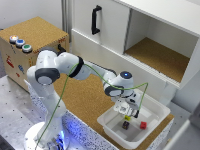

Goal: Put the yellow object on the table

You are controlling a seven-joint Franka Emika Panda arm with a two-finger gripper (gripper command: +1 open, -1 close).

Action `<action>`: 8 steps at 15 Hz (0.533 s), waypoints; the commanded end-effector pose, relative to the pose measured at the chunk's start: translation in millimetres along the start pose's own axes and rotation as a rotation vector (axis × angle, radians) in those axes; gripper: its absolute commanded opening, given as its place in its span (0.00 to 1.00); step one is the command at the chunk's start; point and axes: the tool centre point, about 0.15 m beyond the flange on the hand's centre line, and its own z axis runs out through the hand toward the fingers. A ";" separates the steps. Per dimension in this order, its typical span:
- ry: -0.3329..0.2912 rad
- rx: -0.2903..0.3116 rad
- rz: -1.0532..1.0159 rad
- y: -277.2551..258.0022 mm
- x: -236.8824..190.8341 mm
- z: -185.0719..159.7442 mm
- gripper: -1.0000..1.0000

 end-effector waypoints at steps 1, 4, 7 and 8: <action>0.038 0.110 0.003 25.6 10.2 43.1 0.00; 0.018 0.105 0.005 29.1 11.2 41.7 0.00; -0.015 0.113 0.025 34.9 9.7 44.5 0.00; -0.026 0.113 0.028 33.6 9.9 46.0 0.00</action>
